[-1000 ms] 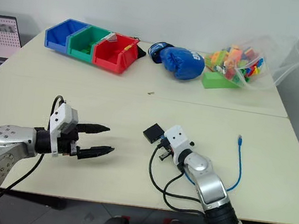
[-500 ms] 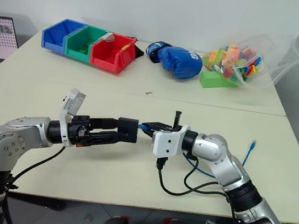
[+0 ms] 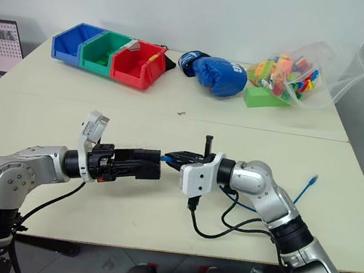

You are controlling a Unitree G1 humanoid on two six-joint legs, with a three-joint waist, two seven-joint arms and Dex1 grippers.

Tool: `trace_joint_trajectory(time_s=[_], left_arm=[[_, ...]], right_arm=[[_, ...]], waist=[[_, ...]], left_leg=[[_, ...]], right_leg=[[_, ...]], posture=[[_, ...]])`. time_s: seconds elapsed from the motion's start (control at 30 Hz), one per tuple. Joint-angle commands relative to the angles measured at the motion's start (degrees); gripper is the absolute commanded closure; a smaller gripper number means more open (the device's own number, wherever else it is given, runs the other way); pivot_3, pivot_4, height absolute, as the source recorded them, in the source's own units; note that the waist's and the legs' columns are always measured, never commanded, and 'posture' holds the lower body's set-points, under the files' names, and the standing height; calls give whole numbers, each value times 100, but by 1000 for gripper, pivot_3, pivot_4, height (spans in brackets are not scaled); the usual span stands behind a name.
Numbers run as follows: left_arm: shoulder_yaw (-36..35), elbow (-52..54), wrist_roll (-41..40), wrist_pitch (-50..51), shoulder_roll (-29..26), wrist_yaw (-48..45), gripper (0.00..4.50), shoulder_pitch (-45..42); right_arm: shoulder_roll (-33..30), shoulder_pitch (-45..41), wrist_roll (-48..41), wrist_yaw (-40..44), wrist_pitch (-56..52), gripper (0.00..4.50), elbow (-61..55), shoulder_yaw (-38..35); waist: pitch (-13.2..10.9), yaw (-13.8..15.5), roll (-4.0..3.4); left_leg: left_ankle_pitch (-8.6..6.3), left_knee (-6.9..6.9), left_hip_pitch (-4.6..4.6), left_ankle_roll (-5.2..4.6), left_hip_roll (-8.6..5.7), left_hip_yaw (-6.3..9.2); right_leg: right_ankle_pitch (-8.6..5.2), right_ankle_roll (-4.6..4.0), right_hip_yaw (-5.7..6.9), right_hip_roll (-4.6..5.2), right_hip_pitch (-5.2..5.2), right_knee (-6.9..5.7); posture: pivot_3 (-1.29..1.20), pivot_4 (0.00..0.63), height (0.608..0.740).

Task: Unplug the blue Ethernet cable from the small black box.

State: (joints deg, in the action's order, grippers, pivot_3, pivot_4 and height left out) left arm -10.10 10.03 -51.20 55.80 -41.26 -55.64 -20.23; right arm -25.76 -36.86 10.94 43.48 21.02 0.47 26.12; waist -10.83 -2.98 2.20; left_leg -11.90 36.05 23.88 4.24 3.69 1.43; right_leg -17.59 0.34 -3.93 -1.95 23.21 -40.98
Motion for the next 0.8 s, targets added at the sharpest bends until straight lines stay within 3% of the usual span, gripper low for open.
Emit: trace_joint_trajectory(time_s=[0.03,0.27,0.4,0.47,0.57,0.73,0.8], left_arm=[[-213,-49,-196,40,-29,-74,2139,9],[-179,-83,-248,77,-36,-159,3608,14],[-91,-82,-225,57,-5,-208,3719,-26],[-23,-52,-164,-12,-15,-286,3720,5],[85,22,-29,-204,-78,-507,3720,64],[337,119,298,-719,-209,-1012,3720,155],[501,103,519,-1010,-283,-1257,3720,158]], right_arm=[[2,-100,-79,4,133,4339,-59,-221],[22,-75,-75,3,142,4339,-99,-251],[-120,-84,101,144,383,4339,-195,-114],[-245,-73,97,322,471,3647,-285,-56],[-378,41,-257,716,42,3010,-607,-85],[-812,309,-1342,1595,-1579,1845,-1591,-313],[-935,394,-2124,1683,-2699,1642,-2092,-590]], waist=[[0,0,0],[0,7,0],[0,11,0],[0,13,0],[0,15,0],[-1,41,-2],[-1,50,-2]], left_leg=[[0,0,0,0,0,0],[0,0,0,0,-1,0],[0,0,0,0,-1,0],[0,0,0,0,-1,-1],[0,0,0,0,-1,0],[0,0,1,0,-1,2],[0,0,0,0,-1,1]], right_leg=[[0,0,0,0,0,0],[0,-1,0,0,0,0],[0,-1,-1,0,0,0],[0,-1,-1,1,0,0],[0,0,0,1,0,0],[1,-2,0,1,0,0],[1,-2,1,2,-1,0]], posture=[[0,150,740],[0,150,740],[0,150,740],[0,150,740],[0,150,740],[0,150,740],[0,150,740]])
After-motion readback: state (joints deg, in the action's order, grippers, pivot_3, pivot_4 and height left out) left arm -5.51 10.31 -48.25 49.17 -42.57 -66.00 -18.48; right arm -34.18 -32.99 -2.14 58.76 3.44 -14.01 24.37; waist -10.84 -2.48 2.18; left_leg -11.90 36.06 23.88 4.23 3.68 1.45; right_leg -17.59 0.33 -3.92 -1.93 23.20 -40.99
